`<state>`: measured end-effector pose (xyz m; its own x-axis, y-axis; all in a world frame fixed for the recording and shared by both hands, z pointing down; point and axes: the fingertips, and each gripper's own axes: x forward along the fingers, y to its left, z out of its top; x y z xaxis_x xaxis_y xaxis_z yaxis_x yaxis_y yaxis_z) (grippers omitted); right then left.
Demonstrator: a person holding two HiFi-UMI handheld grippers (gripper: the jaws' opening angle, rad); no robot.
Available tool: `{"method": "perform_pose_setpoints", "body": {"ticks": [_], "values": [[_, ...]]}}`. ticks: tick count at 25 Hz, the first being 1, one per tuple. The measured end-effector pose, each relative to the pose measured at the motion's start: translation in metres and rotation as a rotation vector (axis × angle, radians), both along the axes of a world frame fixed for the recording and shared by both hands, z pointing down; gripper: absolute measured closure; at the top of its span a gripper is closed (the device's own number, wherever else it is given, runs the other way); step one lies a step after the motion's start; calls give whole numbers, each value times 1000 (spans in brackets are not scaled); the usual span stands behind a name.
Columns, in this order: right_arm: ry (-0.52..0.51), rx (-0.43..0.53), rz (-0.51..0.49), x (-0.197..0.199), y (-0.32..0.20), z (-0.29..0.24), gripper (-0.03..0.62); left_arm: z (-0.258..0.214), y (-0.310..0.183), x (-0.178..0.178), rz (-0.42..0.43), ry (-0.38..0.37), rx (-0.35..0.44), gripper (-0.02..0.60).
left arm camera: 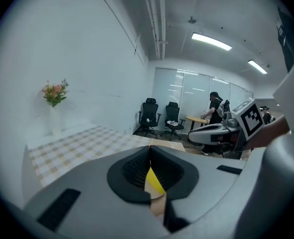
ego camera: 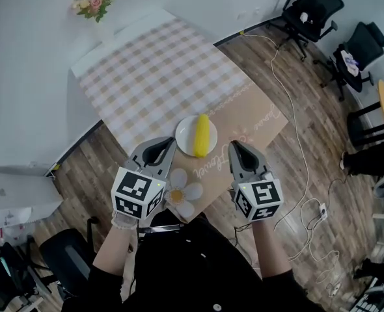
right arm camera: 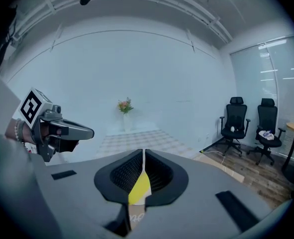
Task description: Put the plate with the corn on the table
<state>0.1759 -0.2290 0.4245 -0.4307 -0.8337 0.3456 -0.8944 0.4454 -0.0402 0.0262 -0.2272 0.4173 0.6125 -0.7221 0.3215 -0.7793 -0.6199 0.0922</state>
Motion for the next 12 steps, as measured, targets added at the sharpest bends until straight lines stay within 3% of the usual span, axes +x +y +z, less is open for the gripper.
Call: {"method": "perform_pose_setpoints", "body": {"ticks": [7,12], "values": [[108,150,-60,-14,16,-43,546,-41,16,-10,-21,-1,108,566],[98,183,-96,-35,19,-63,546,-67,21,-11,-33,-6,152,566]]}}
